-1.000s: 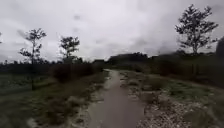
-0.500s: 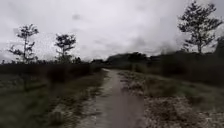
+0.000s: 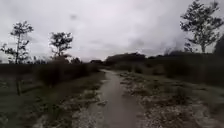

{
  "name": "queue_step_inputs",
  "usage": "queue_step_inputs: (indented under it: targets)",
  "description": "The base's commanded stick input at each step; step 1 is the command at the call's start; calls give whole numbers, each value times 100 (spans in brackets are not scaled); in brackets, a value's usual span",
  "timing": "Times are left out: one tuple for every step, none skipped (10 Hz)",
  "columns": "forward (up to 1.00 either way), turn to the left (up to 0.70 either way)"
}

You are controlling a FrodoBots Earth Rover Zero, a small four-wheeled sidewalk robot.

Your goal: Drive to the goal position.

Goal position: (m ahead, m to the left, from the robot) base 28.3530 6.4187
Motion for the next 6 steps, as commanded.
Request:
queue_step_inputs:
  targets:
    - [39,0]
    - [40,0]
    - [70,0]
    - [70,0]
    - [19,0]
    - [10,0]
